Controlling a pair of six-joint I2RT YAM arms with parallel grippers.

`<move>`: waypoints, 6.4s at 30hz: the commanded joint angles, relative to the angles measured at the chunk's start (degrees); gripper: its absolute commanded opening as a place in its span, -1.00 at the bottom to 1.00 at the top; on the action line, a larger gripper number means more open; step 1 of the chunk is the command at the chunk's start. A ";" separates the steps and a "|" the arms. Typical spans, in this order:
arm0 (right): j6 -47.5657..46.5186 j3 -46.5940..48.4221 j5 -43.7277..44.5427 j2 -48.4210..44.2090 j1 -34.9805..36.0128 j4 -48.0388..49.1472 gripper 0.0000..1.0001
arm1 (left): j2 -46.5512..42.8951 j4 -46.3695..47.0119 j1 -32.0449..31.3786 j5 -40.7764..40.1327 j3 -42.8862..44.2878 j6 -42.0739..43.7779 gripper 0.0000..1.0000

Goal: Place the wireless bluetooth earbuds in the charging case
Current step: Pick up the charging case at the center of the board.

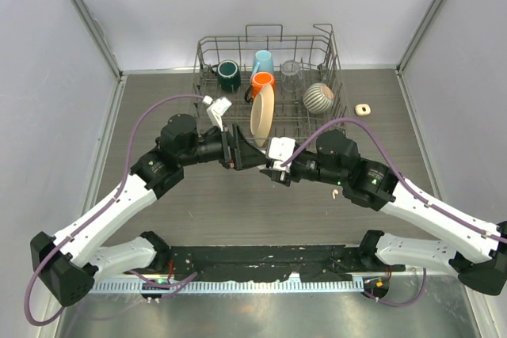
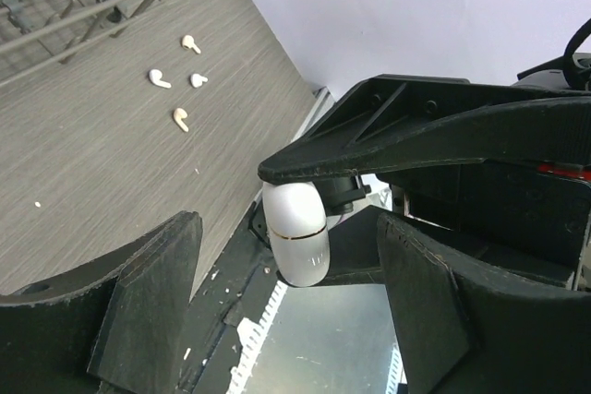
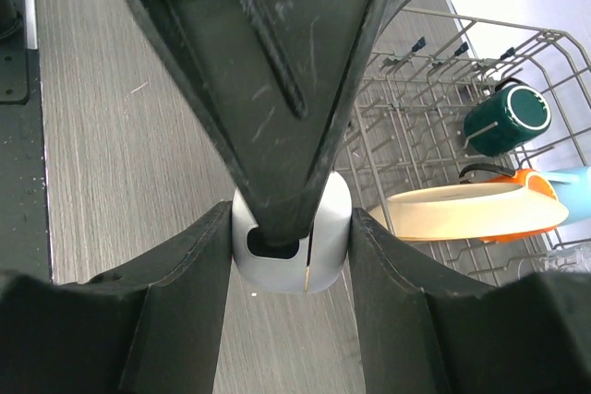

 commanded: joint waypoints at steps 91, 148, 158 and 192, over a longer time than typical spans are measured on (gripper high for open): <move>111.35 -9.80 0.24 7.41 -8.22 33.62 0.52 | -16.46 50.99 -4.02 -17.91 -30.26 37.93 -1.00; 115.22 -14.55 1.91 5.04 -8.13 42.14 -0.99 | -11.10 53.98 -4.11 -18.43 -30.09 32.66 -0.23; 115.39 -14.02 -0.03 6.62 -8.13 42.32 -0.98 | -10.40 55.30 -4.11 -18.61 -29.21 32.83 -0.30; 62.41 -0.23 0.34 -0.68 -8.31 10.87 0.54 | -14.27 79.37 -4.02 -20.19 -44.76 30.47 -1.00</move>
